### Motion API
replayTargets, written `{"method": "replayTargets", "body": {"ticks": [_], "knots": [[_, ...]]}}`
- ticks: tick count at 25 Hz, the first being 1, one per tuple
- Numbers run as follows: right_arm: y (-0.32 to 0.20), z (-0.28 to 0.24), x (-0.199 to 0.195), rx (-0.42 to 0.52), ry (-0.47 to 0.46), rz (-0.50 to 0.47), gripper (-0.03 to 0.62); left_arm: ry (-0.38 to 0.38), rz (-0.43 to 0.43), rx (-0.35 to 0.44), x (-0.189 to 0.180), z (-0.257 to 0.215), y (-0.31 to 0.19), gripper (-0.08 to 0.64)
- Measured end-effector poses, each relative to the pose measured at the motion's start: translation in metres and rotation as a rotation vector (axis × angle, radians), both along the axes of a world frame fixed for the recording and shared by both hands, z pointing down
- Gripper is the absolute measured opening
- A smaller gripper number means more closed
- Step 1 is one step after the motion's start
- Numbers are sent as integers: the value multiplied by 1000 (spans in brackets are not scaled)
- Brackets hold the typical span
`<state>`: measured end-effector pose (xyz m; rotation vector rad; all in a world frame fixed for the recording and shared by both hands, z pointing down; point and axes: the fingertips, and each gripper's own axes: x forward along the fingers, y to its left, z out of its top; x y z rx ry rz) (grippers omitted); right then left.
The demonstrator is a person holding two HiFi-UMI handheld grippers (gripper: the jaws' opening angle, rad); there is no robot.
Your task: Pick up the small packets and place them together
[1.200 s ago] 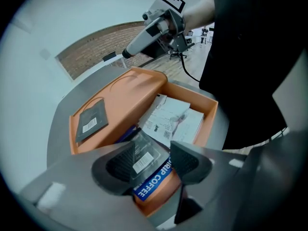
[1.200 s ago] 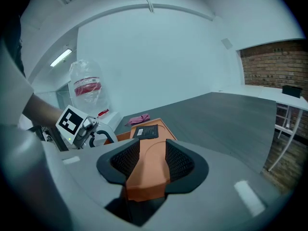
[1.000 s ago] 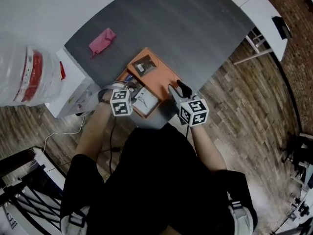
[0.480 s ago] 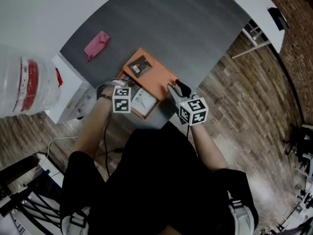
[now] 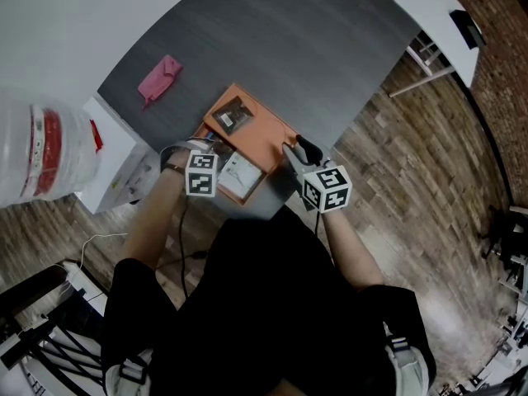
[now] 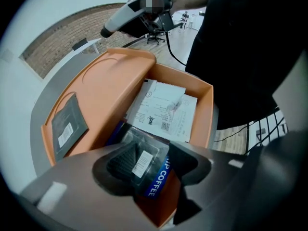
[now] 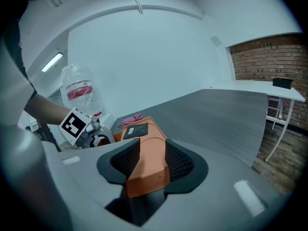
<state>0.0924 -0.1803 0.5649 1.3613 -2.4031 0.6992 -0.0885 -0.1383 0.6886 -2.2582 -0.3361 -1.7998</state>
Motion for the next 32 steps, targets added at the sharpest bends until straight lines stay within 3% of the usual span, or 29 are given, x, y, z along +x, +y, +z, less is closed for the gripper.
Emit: {"method": "replayTargets", "body": {"ticks": [12, 19, 26, 29, 32], "knots": [[-5, -3, -17, 10, 18, -64, 164, 130, -131, 22, 2, -18, -3, 2], [-6, -5, -30, 24, 26, -103, 163, 212, -194, 57, 3, -37, -1, 1], [-9, -7, -47, 36, 20, -143, 163, 315, -254, 33, 8, -75, 7, 0], [-11, -9, -55, 45, 17, -161, 161, 356, -285, 82, 9, -95, 1, 0], [-13, -9, -60, 49, 13, -174, 160, 400, -340, 187, 6, -116, -11, 0]]}}
